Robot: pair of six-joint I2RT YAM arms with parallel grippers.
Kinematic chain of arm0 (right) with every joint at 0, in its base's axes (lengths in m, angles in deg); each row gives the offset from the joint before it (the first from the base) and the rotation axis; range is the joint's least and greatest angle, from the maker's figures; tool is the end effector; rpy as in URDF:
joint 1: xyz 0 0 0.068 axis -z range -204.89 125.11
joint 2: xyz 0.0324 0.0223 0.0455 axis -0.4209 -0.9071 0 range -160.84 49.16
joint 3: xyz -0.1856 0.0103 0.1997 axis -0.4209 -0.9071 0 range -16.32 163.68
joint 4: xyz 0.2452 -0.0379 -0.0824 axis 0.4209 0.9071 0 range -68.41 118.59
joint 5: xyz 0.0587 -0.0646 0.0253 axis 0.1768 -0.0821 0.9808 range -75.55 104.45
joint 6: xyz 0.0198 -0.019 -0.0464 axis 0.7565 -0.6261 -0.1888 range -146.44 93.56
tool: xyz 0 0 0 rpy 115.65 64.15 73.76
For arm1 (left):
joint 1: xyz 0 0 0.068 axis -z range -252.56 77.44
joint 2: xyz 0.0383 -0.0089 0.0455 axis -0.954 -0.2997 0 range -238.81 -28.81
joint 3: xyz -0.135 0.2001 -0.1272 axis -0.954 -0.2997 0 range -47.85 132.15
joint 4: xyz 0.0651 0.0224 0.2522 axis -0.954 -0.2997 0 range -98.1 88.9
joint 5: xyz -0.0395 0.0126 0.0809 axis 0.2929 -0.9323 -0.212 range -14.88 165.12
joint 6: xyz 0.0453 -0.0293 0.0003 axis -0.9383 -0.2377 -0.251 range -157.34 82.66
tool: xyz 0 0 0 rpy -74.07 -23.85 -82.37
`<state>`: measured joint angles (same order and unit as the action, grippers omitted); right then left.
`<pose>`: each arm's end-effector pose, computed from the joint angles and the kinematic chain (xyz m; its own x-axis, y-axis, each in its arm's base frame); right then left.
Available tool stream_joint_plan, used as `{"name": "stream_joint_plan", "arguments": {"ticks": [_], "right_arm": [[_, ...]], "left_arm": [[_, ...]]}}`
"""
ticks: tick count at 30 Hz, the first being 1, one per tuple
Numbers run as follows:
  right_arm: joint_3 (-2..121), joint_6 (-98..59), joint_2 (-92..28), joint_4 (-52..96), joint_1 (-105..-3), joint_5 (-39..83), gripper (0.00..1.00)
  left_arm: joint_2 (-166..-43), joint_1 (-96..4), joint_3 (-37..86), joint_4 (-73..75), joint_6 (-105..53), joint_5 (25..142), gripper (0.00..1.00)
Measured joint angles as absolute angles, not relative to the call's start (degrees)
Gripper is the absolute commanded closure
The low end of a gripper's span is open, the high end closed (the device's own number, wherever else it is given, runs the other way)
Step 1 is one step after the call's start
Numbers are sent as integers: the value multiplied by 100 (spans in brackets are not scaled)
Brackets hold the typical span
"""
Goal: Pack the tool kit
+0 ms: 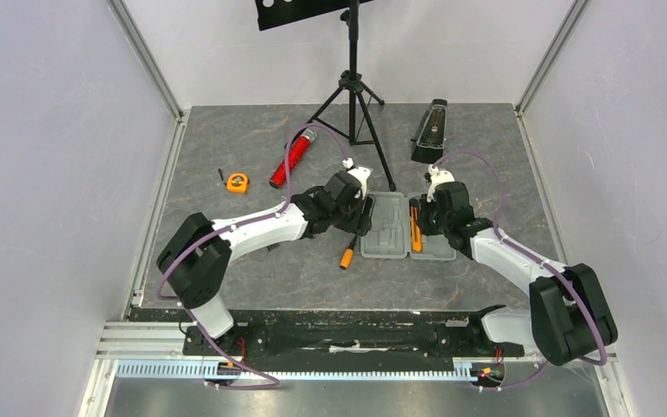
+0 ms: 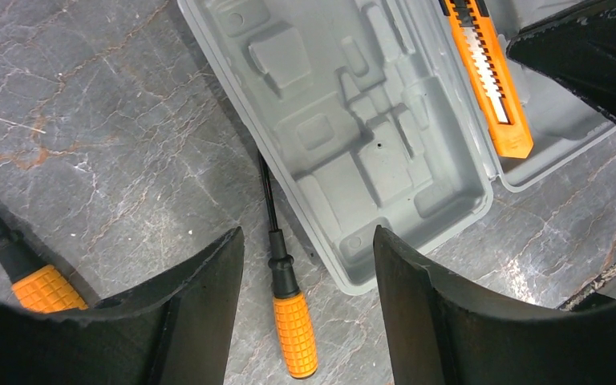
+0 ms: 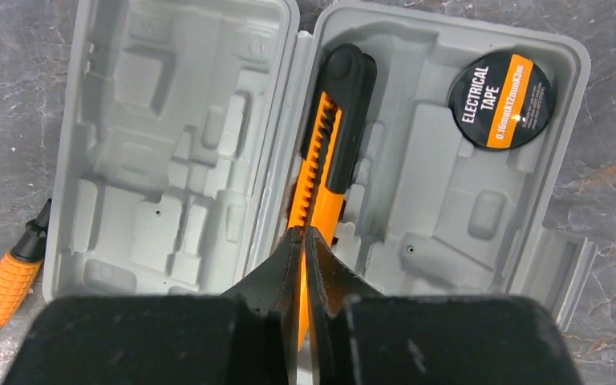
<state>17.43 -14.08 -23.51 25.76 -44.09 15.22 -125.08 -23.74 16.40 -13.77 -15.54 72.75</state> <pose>0.2356 0.0826 0.1835 -0.7024 -0.0181 -0.7115 -0.1923 0.9673 0.1652 0.2423 -0.2747 0.2198 -0.7021 0.2389 -0.6708 0.5083 0.8279 -0.2371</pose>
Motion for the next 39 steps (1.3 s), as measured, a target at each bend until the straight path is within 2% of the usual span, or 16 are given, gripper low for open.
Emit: {"name": "stream_joint_plan", "arguments": {"ticks": [5, 27, 39], "right_arm": [[1785, -1408, -2493, 2510, -4350, 1568, 100], [1571, -1434, -3242, 1470, -4237, 1566, 100], [2111, -1746, -3686, 1876, -4705, 827, 100]], "left_arm": [[-12661, -2396, 1686, -1359, -1486, 7384, 35], [-12807, -2462, 1747, -1294, -1434, 7716, 38], [-12827, -2564, 1729, -1259, -1272, 7725, 38]]}}
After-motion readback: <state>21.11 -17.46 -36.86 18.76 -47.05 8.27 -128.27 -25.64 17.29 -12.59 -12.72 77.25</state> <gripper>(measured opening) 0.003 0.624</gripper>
